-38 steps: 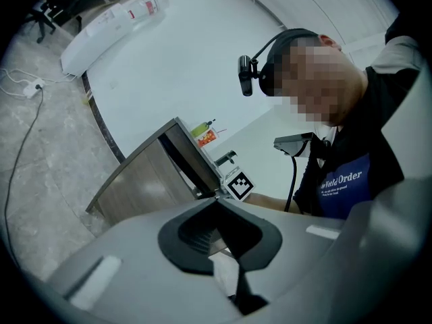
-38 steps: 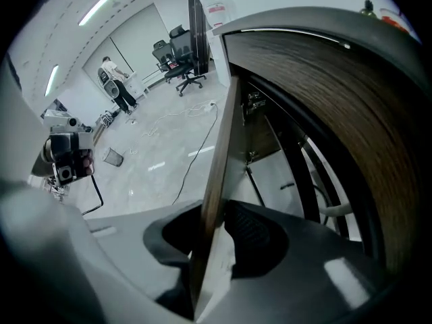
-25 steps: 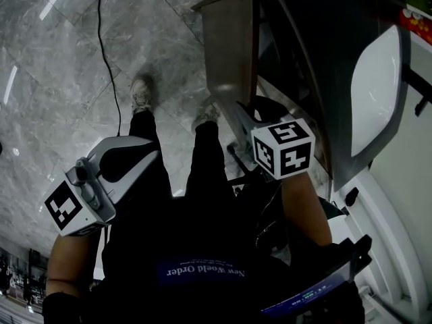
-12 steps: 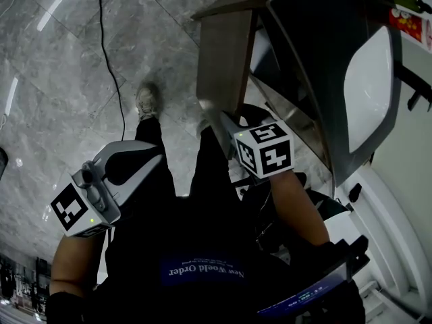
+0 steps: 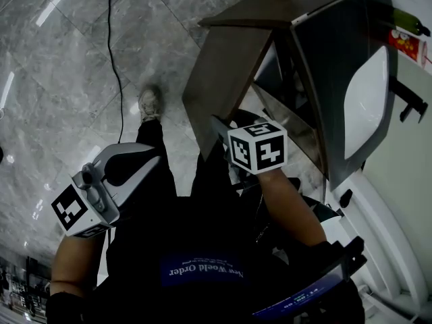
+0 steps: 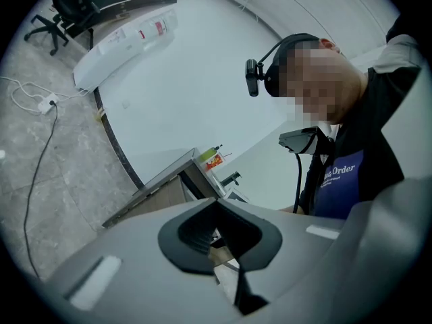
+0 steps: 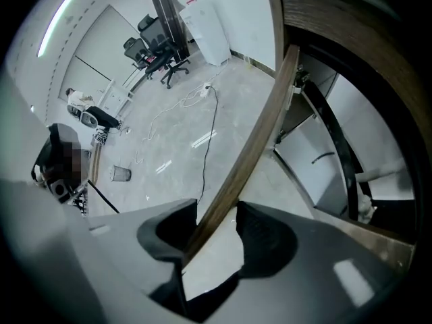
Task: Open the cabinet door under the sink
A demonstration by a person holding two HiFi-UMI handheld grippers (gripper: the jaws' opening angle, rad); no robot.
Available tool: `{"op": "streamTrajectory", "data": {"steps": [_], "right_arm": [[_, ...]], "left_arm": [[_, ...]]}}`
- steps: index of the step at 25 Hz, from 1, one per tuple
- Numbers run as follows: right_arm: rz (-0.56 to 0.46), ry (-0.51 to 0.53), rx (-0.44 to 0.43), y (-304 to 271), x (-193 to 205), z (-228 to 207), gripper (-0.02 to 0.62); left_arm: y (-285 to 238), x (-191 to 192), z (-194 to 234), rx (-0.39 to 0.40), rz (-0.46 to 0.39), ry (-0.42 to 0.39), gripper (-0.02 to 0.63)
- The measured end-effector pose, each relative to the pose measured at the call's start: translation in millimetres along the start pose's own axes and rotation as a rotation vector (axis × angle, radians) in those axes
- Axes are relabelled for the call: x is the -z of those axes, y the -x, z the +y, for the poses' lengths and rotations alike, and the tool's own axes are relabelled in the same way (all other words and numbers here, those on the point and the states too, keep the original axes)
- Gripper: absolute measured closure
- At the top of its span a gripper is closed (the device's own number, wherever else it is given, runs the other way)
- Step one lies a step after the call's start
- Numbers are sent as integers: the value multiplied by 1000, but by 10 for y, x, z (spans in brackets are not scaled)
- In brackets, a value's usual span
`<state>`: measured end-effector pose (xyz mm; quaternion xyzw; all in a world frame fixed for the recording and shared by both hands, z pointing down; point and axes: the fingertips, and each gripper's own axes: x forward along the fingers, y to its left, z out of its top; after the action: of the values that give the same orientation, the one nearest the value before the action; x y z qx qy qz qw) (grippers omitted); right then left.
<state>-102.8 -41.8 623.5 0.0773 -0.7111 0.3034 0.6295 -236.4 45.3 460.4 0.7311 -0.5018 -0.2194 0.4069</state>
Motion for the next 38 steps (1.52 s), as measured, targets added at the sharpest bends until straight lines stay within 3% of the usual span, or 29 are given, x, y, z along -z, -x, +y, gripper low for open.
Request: {"op": "streamTrajectory", "data": {"steps": [15, 22, 32, 38], "right_arm": [[-92, -197, -167, -194, -624, 603, 353], [-144, -314, -291, -257, -1099, 834, 334], [-141, -295, -322, -240, -1104, 858, 333], [-188, -263, -346, -189, -1020, 840, 333]], "left_arm": [[421, -55, 119, -39, -47, 12, 604], [512, -75, 139, -47, -58, 5, 604], [536, -88, 154, -52, -73, -10, 604], [515, -14, 98, -37, -22, -4, 604]]}}
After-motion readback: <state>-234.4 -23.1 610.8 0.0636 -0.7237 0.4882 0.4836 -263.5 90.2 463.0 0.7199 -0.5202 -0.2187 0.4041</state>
